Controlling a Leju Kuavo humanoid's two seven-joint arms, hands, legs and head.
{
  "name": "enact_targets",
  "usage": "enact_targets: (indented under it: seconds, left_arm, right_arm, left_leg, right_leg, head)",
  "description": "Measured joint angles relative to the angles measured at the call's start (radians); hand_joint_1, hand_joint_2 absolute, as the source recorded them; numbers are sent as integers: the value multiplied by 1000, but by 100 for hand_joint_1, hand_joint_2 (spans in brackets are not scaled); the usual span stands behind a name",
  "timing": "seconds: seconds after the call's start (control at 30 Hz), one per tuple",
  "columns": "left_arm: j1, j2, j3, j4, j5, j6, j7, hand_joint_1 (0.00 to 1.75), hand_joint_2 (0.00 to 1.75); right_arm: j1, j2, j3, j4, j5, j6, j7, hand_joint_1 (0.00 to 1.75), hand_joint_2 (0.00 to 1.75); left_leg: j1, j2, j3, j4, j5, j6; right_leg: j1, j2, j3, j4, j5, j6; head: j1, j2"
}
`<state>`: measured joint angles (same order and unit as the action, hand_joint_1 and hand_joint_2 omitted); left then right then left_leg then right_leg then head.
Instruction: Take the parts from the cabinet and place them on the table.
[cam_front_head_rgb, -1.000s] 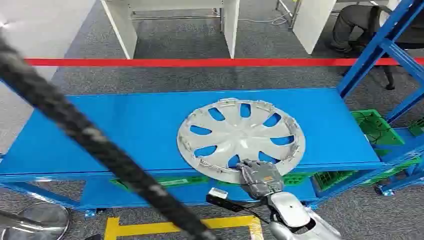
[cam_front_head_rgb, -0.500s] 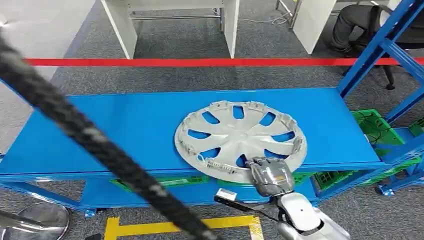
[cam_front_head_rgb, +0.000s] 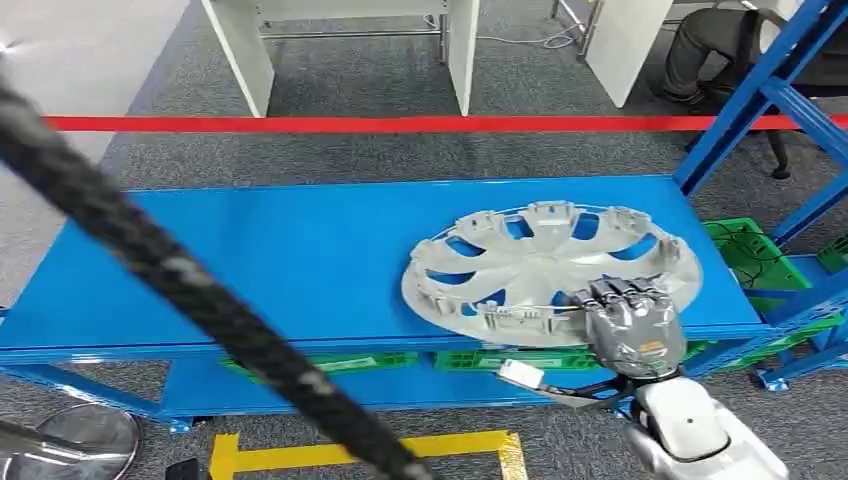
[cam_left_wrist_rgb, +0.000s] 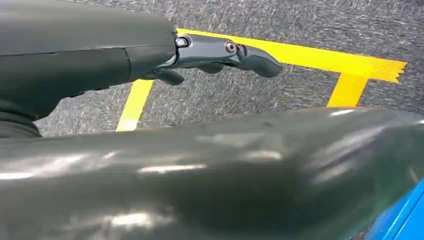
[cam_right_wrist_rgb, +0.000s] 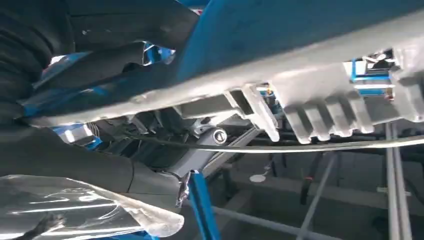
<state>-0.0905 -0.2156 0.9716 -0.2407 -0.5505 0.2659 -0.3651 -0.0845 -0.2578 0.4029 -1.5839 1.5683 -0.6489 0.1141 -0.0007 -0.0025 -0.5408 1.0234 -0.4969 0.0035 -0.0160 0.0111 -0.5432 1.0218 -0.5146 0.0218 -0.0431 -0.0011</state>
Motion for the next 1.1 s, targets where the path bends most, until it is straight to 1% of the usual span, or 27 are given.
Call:
enact_targets:
  seconds: [0.13, 0.33, 0.4, 0.47, 0.57, 0.6, 0.7, 0.8, 1.03, 1.1]
  left_arm:
    - [0, 2, 0, 0, -3, 0, 0, 0, 0]
    - [1, 4, 0, 0, -13, 8, 5, 0, 0]
    - [2, 4, -1, 0, -21, 12, 8, 0, 0]
    - [4, 5, -1, 0, -27, 14, 10, 0, 0]
    - [8, 7, -4, 0, -35, 3, 4, 0, 0]
    - [9, 7, -5, 0, -42, -8, -5, 0, 175]
    - [7, 8, -8, 0, -52, -18, -31, 0, 175]
    - [3, 8, -10, 0, -62, -15, -56, 0, 175]
    - [-4, 9, -16, 0, -70, 11, -79, 0, 175]
    - [-4, 9, -17, 0, -71, 14, -79, 0, 175]
  right_arm:
    - [0, -18, -8, -8, 0, -2, -4, 175, 175]
    - [0, -36, -25, -24, 0, -21, -47, 175, 175]
    - [1, -38, -41, -35, 0, -22, -81, 175, 175]
    - [4, -38, -60, -50, 0, -23, -128, 175, 175]
    - [17, -31, -117, -99, 1, -23, -255, 175, 175]
    - [21, -21, -141, -116, 0, -24, -298, 175, 175]
    - [26, 22, -206, -173, 1, -24, -400, 175, 175]
    - [32, 66, -252, -227, 1, -27, -478, 175, 175]
    - [44, 133, -304, -315, 1, -29, -548, 175, 175]
    - [52, 147, -306, -337, 1, -29, -555, 175, 175]
  left_leg:
    - [0, 0, 0, 0, 0, 0]
    - [0, 0, -1, 0, 0, 0]
    - [0, 0, -1, 0, 0, 0]
    - [0, 0, -2, 0, 0, 0]
    - [0, 0, -2, 0, 0, 0]
    - [0, 0, -3, 0, 0, 0]
    - [0, 0, -3, 0, 0, 0]
    - [0, 0, -3, 0, 0, 0]
    - [0, 0, -3, 0, 0, 0]
    - [0, 0, -3, 0, 0, 0]
  right_leg:
    - [0, 0, 0, 0, 0, 0]
    - [0, 0, -1, 0, 0, 0]
    - [0, 0, -1, 0, 0, 0]
    - [0, 0, -1, 0, 0, 0]
    - [0, -1, -2, 0, 0, 0]
    - [0, -1, -2, 0, 0, 0]
    - [0, -1, -3, 0, 0, 0]
    - [0, -1, -3, 0, 0, 0]
    - [0, -1, -3, 0, 0, 0]
    - [0, -1, -3, 0, 0, 0]
  head:
    - [0, 0]
    - [0, 0]
    - [0, 0]
    - [0, 0]
    - [0, 0]
    - [0, 0]
    - [-1, 0]
    - [0, 0]
    - [0, 0]
    - [0, 0]
